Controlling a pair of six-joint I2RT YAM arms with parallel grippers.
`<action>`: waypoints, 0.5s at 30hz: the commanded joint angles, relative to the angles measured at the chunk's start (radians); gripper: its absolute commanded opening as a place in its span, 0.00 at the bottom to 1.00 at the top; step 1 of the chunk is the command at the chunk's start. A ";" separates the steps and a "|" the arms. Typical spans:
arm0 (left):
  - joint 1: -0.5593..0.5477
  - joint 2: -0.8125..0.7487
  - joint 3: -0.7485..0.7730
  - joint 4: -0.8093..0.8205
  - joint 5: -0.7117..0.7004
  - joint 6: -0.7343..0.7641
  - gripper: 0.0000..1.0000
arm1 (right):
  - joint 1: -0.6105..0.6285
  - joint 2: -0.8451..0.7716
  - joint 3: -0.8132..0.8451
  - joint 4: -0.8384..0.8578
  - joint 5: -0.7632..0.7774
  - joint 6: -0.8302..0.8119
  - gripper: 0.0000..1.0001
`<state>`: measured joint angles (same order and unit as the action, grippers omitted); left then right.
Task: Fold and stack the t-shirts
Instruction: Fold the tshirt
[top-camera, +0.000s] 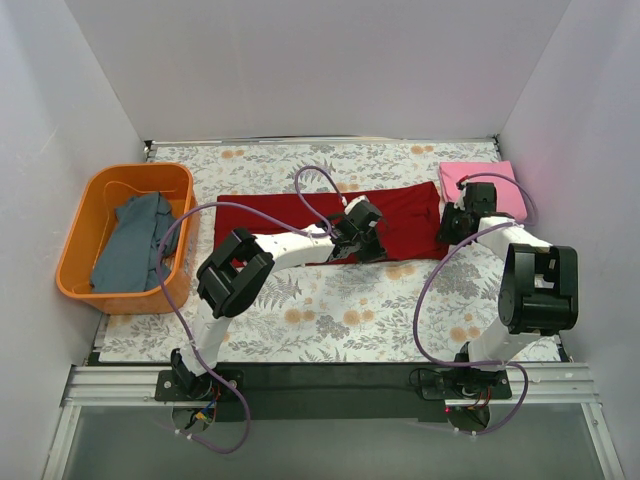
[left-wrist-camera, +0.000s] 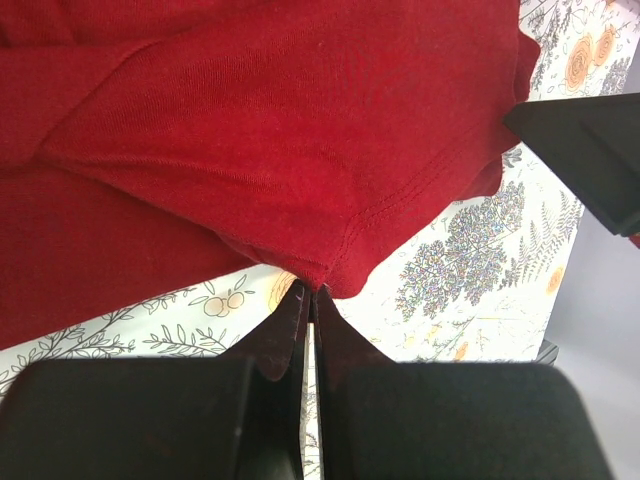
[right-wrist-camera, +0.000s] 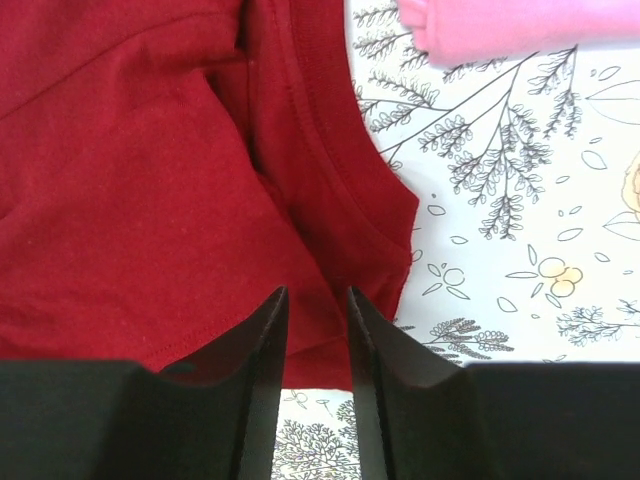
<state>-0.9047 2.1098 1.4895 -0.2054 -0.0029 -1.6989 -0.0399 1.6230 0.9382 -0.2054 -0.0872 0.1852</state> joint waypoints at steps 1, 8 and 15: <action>-0.003 -0.039 0.037 0.001 -0.017 0.012 0.00 | -0.005 0.009 -0.001 0.024 -0.017 0.003 0.30; -0.002 -0.042 0.040 0.000 -0.025 0.022 0.00 | -0.005 0.011 0.004 0.023 -0.032 0.000 0.11; 0.009 -0.050 0.037 0.001 -0.032 0.033 0.00 | -0.006 0.009 0.019 0.023 -0.032 0.000 0.01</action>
<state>-0.9039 2.1098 1.4937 -0.2054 -0.0120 -1.6802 -0.0399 1.6299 0.9382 -0.2058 -0.1085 0.1841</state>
